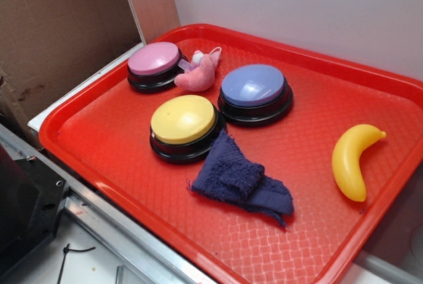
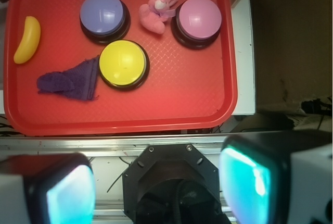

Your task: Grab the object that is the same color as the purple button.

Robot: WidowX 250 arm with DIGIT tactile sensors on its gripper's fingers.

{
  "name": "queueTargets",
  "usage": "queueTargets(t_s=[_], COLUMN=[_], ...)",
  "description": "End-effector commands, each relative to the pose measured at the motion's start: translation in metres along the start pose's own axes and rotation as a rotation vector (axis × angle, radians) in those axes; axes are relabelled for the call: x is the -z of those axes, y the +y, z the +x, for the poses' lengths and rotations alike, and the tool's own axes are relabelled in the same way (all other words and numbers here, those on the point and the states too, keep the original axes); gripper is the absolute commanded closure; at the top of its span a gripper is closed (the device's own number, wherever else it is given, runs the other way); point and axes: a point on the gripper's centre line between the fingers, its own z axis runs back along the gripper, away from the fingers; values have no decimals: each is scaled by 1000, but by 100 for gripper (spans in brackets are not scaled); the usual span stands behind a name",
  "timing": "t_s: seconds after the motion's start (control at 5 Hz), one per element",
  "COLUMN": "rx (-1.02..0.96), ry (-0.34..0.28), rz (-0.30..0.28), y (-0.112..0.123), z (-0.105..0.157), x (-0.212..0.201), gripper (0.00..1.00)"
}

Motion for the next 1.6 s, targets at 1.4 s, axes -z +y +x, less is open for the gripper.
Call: queueTargets(t_s=[1.4], rx=[1218], ry=[-94], rz=[-62], y=[-105], z=[47], x=[157], gripper=[0])
